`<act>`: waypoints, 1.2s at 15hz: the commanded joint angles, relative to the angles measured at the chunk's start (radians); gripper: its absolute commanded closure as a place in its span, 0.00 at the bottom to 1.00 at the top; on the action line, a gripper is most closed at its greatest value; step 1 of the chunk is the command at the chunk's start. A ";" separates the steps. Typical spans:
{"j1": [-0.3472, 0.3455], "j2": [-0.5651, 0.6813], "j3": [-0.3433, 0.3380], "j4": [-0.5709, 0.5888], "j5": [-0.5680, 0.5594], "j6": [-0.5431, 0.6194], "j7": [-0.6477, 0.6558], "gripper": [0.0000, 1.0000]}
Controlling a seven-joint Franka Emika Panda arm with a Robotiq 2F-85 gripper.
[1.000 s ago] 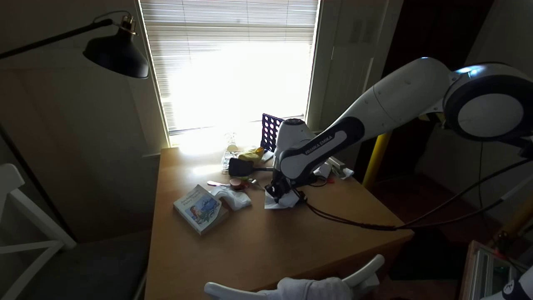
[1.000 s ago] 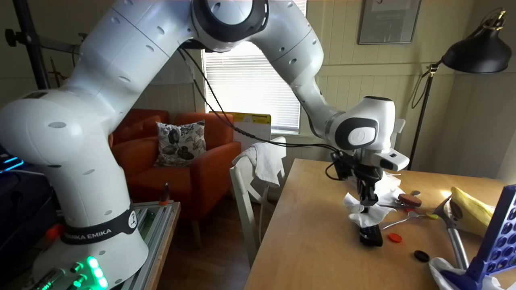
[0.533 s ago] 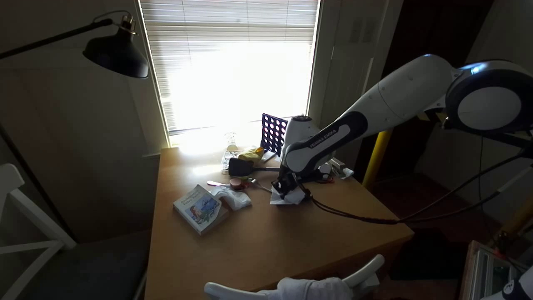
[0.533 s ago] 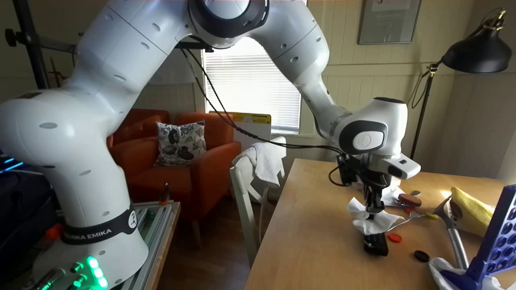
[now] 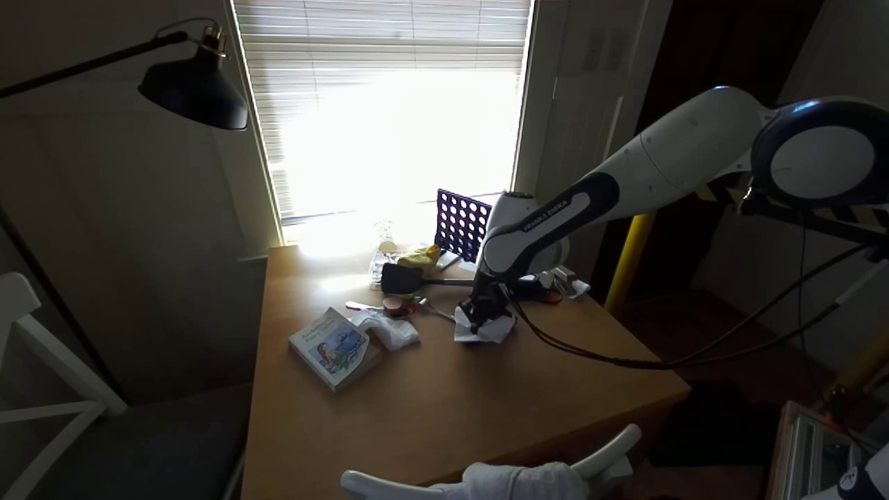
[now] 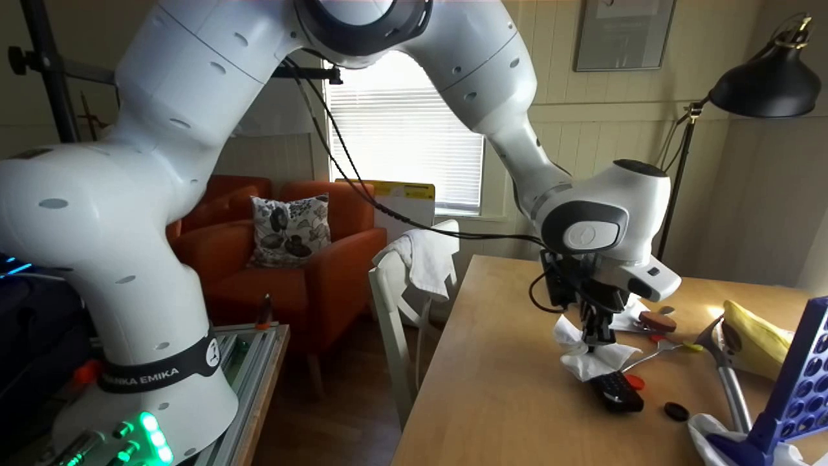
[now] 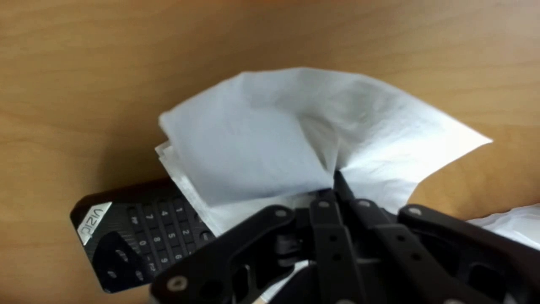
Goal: Use the paper towel to wipe the remote
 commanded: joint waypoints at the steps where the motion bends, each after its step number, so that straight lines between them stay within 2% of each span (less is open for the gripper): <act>1: -0.064 -0.032 0.057 -0.050 0.092 0.033 -0.098 0.99; 3: -0.065 -0.035 0.047 -0.054 0.094 0.046 -0.103 0.99; 6: -0.031 -0.036 -0.012 -0.060 0.044 0.074 -0.057 0.99; 16: 0.095 -0.054 -0.204 -0.089 -0.106 0.060 0.123 0.99; 17: 0.099 -0.058 -0.210 -0.090 -0.113 0.059 0.133 0.99; 18: 0.081 -0.066 -0.184 -0.090 -0.096 0.069 0.105 0.99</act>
